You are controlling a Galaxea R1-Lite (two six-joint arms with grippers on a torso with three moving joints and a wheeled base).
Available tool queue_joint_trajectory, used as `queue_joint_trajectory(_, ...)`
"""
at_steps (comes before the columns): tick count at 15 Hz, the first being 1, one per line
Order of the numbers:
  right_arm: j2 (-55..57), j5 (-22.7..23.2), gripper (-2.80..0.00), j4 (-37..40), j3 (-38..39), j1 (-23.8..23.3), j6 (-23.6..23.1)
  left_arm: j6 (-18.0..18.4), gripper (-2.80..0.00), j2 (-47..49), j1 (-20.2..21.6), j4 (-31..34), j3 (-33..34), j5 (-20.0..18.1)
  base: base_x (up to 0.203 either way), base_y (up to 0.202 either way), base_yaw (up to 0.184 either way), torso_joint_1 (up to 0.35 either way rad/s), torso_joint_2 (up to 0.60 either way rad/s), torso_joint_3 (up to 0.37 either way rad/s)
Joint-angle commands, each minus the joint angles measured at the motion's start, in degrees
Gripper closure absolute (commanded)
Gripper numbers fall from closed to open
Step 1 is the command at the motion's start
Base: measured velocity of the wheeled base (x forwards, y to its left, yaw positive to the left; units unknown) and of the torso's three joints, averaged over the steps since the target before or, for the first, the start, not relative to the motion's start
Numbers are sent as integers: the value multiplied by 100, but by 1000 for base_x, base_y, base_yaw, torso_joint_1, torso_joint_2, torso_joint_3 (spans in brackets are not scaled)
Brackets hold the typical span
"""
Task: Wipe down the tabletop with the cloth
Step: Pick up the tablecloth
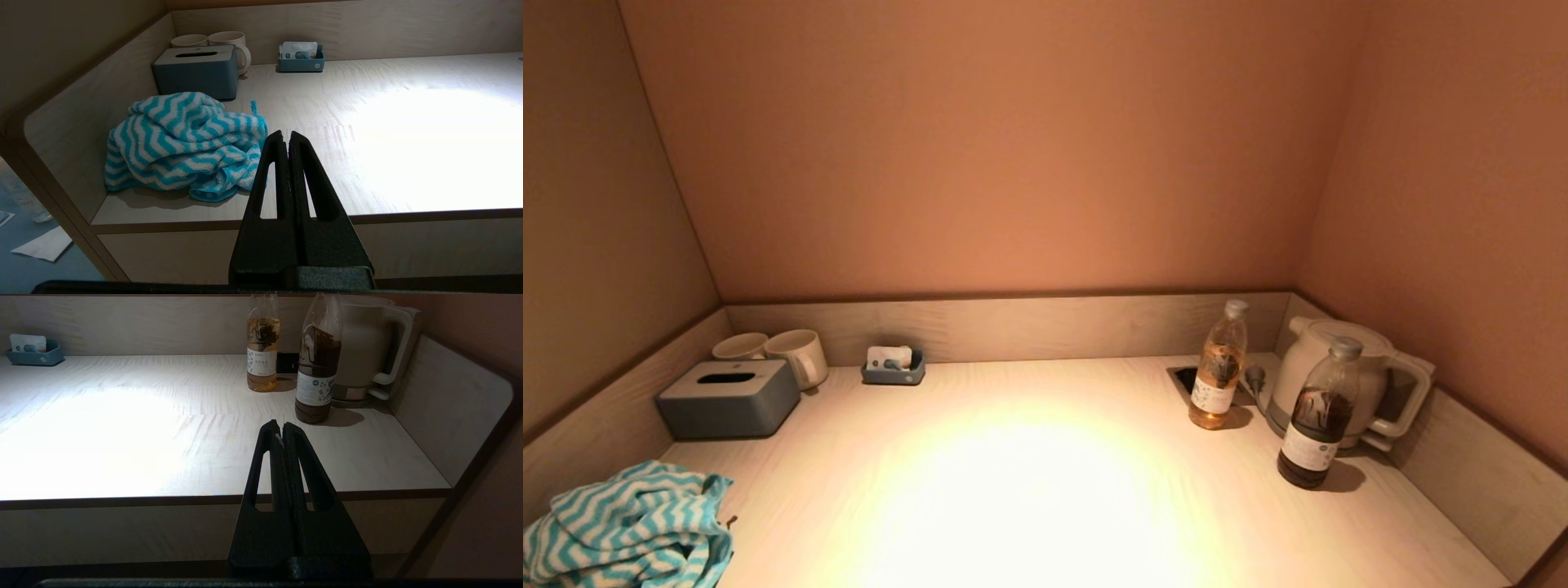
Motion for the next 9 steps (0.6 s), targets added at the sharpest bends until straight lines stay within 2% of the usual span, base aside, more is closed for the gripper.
queue_joint_trajectory(1, 5, 5, 0, -1, 1, 2, -4, -5, 0, -2, 2, -11, 0, 1, 0, 0, 0, 0, 0, 0)
queue_joint_trajectory(4, 5, 5, 0, -1, 1, 2, -2, -23, 0, -2, 2, -45, -123, -8, 0, 0, 0, 0, 0, 0)
queue_joint_trajectory(6, 5, 5, 0, -1, 2, 2, -5, -137, 0, -2, 2, 90, -456, -15, 0, 0, 0, 0, 0, 0)
queue_joint_trajectory(9, 5, 5, 0, -1, 1, 2, -5, -174, 0, 79, 3, 816, -1190, -3, 0, 0, 0, 0, 0, 0)
